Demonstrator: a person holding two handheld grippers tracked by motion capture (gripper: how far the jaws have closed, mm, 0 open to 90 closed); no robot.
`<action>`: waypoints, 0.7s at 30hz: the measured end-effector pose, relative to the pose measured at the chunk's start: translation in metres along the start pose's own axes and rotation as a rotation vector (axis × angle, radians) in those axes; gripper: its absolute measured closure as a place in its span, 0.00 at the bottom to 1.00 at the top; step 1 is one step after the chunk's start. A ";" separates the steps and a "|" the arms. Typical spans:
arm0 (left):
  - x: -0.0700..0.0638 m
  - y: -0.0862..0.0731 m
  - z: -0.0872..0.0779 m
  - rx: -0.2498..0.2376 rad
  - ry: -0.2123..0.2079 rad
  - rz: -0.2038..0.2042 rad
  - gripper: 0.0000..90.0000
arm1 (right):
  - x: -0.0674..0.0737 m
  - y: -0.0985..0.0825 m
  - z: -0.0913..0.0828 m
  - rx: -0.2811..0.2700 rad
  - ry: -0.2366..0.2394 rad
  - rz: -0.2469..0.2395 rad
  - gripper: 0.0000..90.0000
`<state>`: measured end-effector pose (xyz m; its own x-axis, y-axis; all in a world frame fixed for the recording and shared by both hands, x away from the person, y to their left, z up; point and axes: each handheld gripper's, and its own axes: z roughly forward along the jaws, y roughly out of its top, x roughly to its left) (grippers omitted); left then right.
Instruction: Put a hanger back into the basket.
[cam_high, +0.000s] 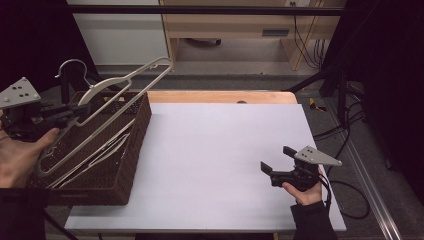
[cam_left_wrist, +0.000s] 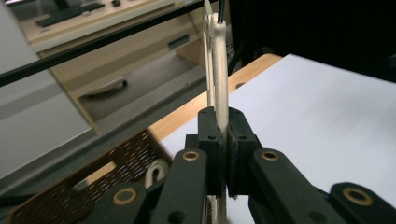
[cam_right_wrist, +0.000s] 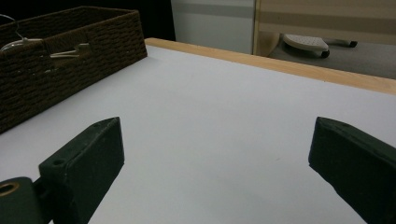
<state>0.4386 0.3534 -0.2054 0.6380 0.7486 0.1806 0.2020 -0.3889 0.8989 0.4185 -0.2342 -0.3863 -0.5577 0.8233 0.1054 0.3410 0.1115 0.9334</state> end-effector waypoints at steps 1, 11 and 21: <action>0.004 -0.002 0.000 0.005 0.003 -0.004 0.96 | 0.000 0.000 0.000 0.002 -0.001 -0.003 0.04; 0.040 -0.045 0.013 0.104 0.063 -0.006 0.96 | 0.001 -0.001 0.002 0.004 0.002 -0.006 0.04; 0.053 -0.088 0.017 0.207 0.125 0.014 0.96 | 0.002 -0.001 0.002 0.004 -0.001 -0.009 0.04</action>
<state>0.4678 0.4181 -0.2819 0.5477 0.7978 0.2523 0.3495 -0.4921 0.7973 0.4192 -0.2317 -0.3878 -0.5601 0.8228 0.0967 0.3388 0.1209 0.9331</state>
